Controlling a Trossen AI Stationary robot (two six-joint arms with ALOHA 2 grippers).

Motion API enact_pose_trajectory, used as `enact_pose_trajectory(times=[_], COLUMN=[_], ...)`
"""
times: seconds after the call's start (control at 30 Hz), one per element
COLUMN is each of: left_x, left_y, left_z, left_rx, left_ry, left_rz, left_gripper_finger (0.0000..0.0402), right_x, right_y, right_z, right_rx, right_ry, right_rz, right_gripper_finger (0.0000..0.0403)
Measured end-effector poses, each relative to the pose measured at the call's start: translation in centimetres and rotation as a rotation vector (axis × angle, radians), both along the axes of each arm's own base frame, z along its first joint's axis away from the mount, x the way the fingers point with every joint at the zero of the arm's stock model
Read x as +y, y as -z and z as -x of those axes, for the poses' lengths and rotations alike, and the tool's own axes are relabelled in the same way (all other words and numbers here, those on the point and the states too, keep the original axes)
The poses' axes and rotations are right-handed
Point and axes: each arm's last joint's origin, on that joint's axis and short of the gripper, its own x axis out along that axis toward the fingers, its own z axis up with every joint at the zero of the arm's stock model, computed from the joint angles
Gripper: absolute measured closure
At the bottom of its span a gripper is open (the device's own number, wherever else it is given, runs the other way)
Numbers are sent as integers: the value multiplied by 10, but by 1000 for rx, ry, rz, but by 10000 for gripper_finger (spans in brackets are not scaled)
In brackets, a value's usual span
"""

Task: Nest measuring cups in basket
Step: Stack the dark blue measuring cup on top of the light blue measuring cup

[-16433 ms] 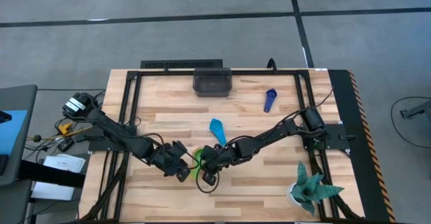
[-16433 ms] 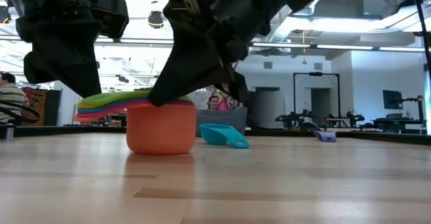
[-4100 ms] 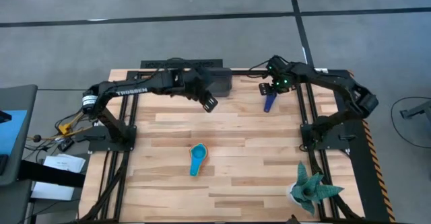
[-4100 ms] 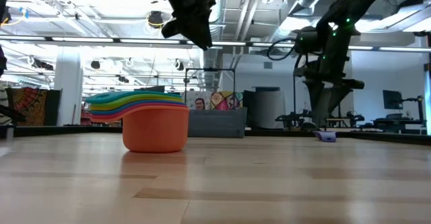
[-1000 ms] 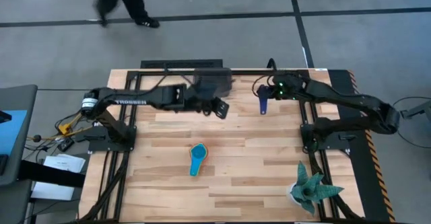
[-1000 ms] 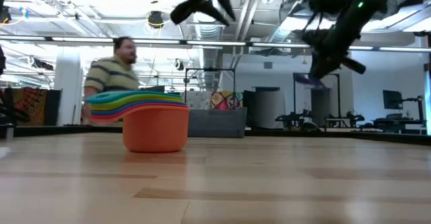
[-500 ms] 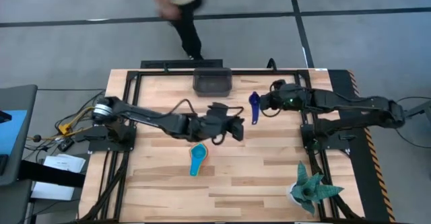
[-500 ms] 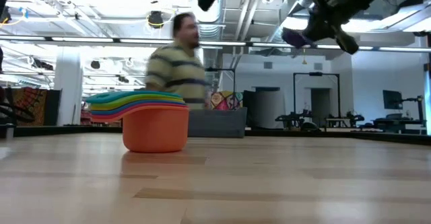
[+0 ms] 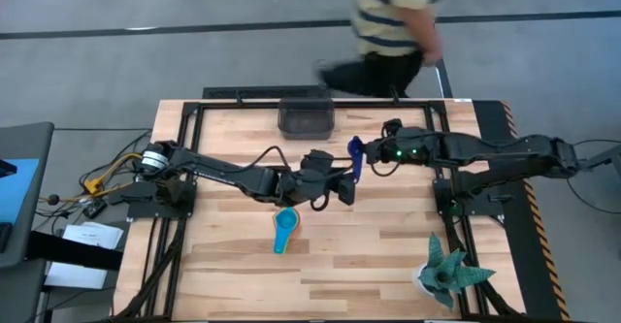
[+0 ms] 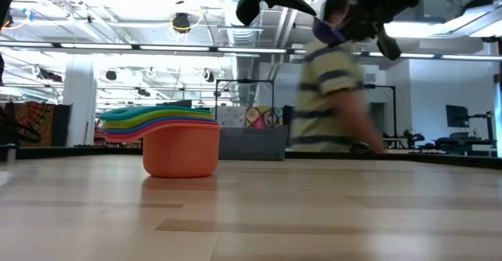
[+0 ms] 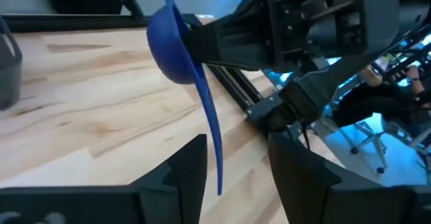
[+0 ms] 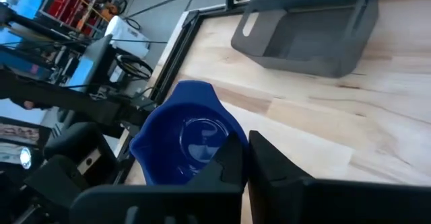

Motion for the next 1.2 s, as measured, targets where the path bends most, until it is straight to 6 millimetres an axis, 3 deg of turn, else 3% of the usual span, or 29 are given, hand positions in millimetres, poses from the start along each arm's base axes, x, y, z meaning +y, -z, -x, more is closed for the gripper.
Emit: enact_pose_trajectory(times=[0.33,0.6,0.73,0.93,1.2], left_x=[8,22,25,30,37], left_y=[5,5,6,6,6], left_z=[1,1,0,-1,-2], left_rx=[77,94,102,118,94], left_ry=[-13,-44,-29,38,54], left_rz=[-41,-42,-44,-38,23], left_gripper_finger=[256,269,302,391,399], right_x=[1,2,2,2,2], right_y=[-10,-23,-24,-24,-24], right_z=[-16,-17,-17,-17,-17], right_rx=[-22,-31,-35,-34,-34], right_ry=[-13,-14,-8,-5,-6], right_rz=[12,68,73,70,72], right_gripper_finger=[389,389,391,389,383])
